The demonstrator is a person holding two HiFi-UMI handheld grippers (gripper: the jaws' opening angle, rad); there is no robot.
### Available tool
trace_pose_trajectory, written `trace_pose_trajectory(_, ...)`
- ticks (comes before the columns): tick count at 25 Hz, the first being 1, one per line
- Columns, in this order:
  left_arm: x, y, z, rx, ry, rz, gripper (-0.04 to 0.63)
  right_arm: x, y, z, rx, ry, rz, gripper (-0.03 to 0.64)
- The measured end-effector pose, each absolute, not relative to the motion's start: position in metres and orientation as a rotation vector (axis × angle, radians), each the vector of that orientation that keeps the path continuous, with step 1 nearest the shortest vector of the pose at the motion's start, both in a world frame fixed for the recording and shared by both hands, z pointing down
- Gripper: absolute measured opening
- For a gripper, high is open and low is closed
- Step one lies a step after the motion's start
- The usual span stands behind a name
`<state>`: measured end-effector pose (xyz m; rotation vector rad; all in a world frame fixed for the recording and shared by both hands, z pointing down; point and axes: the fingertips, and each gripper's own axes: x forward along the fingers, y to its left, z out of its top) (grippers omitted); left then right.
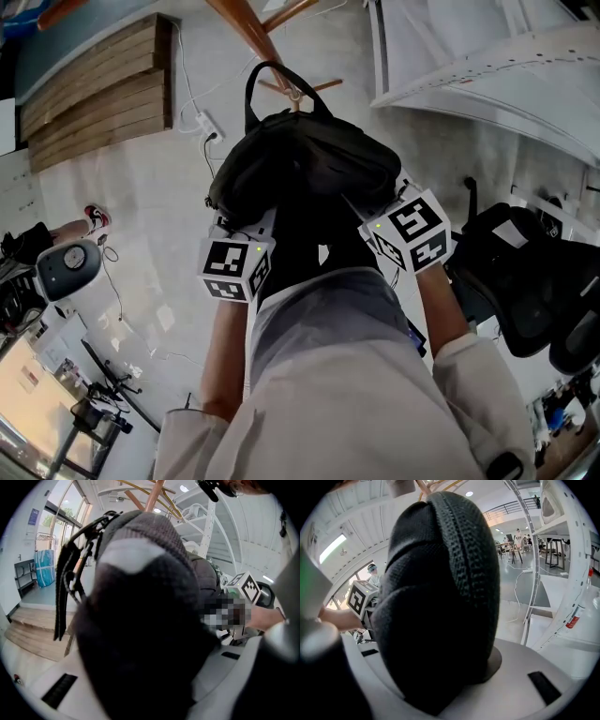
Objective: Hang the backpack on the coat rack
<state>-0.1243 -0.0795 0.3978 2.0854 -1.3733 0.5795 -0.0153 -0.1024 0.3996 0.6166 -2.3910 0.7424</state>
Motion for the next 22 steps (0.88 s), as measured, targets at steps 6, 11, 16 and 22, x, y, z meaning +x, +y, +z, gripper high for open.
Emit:
trace_pose_trajectory(6, -0.121, -0.085, 0.412, 2.083, -1.323, 0.593, 0.114, -0.012, -0.108, 0.412, 0.639, -2.366, 0.765, 0.152)
trace_pose_trajectory(11, -0.121, -0.090, 0.418, 2.094, -1.312, 0.591, 0.115, -0.011, -0.110, 0.418, 0.654, -2.352, 0.774, 0.153)
trace_pose_trajectory(16, -0.124, -0.090, 0.424, 2.088, -1.288, 0.615, 0.117, -0.014, -0.111, 0.424, 0.666, -2.345, 0.789, 0.153)
trace_pose_trajectory(22, -0.126, -0.087, 0.439, 2.058, -1.265, 0.630, 0.117, -0.016, -0.111, 0.438, 0.655, -2.334, 0.798, 0.155)
